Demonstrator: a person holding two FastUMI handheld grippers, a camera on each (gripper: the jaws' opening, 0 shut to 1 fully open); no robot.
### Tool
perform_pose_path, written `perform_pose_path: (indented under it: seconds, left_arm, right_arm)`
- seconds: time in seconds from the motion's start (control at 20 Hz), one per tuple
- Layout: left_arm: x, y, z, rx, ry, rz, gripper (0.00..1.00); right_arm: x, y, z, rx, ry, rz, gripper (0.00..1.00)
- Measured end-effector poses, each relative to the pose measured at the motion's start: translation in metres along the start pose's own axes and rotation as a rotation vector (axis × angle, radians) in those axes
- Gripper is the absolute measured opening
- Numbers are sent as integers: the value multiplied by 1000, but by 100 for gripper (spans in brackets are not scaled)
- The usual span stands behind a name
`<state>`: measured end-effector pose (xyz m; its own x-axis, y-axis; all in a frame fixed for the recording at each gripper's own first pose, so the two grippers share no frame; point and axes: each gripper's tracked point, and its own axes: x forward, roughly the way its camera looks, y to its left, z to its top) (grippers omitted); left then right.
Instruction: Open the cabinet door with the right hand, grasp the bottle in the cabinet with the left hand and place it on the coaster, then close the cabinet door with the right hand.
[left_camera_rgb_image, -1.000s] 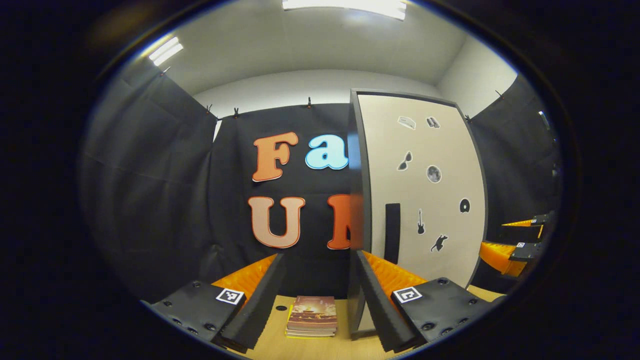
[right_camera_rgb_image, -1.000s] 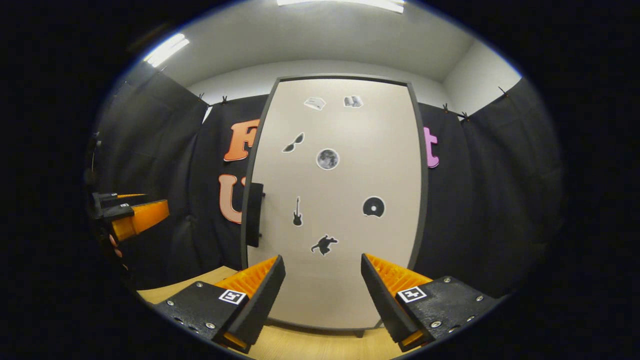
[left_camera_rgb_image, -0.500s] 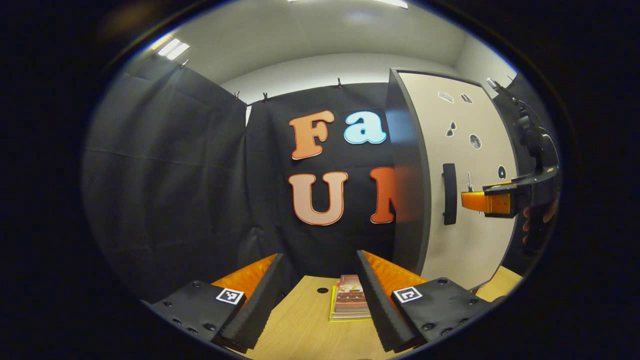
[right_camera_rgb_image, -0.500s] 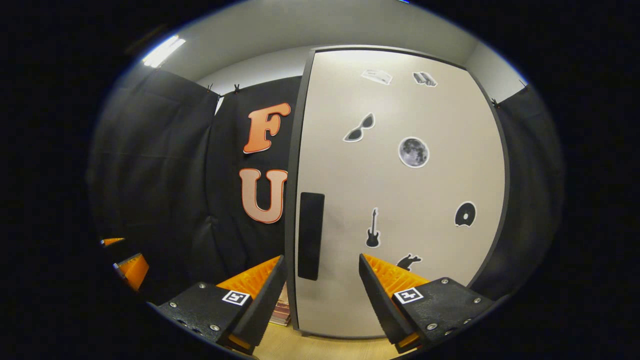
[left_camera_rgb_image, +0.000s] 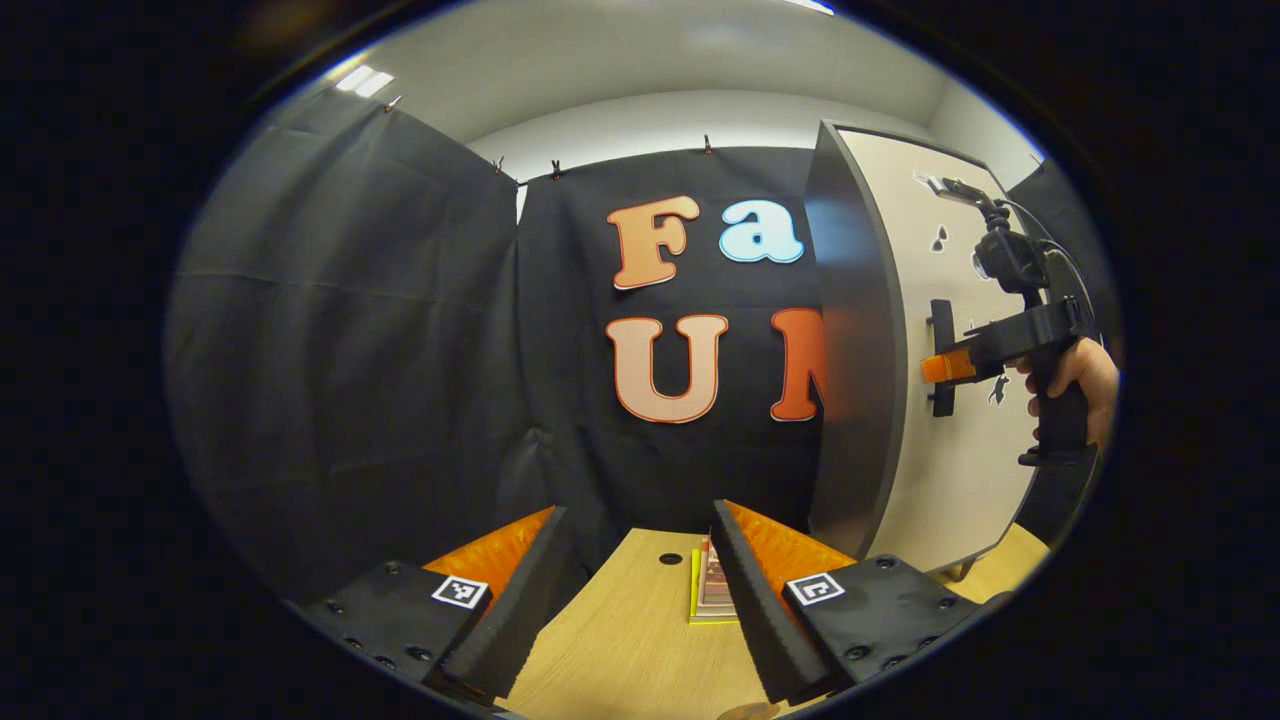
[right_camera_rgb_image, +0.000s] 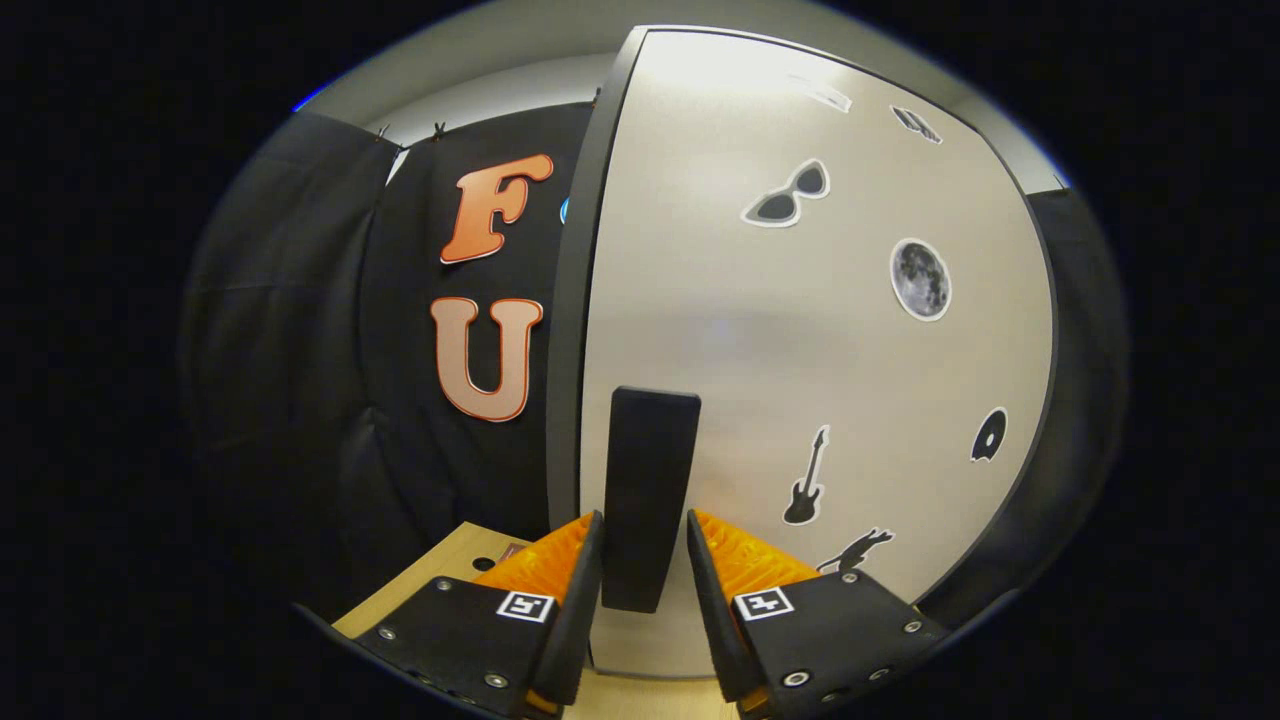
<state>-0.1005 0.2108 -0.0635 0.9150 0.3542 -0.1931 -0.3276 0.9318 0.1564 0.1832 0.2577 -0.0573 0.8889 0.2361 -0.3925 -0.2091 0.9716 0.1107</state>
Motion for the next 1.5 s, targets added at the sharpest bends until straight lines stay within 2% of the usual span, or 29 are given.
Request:
perform_pose_path:
  seconds: [0.05, 0.35, 0.55, 0.7, 0.75, 1.0, 1.1, 1.15, 1.5]
  left_arm:
    - [0, 1, -1, -3, 2, -1, 93]
    - [10, -8, -3, -17, 7, -20, 93]
    - [32, -38, -1, -30, 7, -58, 95]
    - [47, -71, 0, -39, 4, -105, 93]
    - [42, -84, 2, -38, 1, -120, 95]
    - [26, -134, 10, -52, -11, -184, 93]
    - [28, -154, 10, -55, -8, -218, 95]
    - [29, -163, 12, -53, -10, -234, 93]
    - [22, -240, 34, -34, -46, -359, 95]
  right_arm:
    - [1, 1, 1, 22, -1, -7, 39]
    - [-4, 2, 0, 39, 13, 59, 25]
    - [-16, 4, -1, 33, 8, 124, 24]
    - [-28, 5, -1, 22, 10, 186, 24]
    - [-34, 6, 0, 20, 11, 205, 24]
    - [-64, 3, -1, 30, 16, 272, 24]
    - [-74, -1, 1, 31, 17, 286, 24]
    - [-79, -4, 3, 32, 16, 288, 24]
    - [-105, -25, 1, 81, -4, 271, 24]
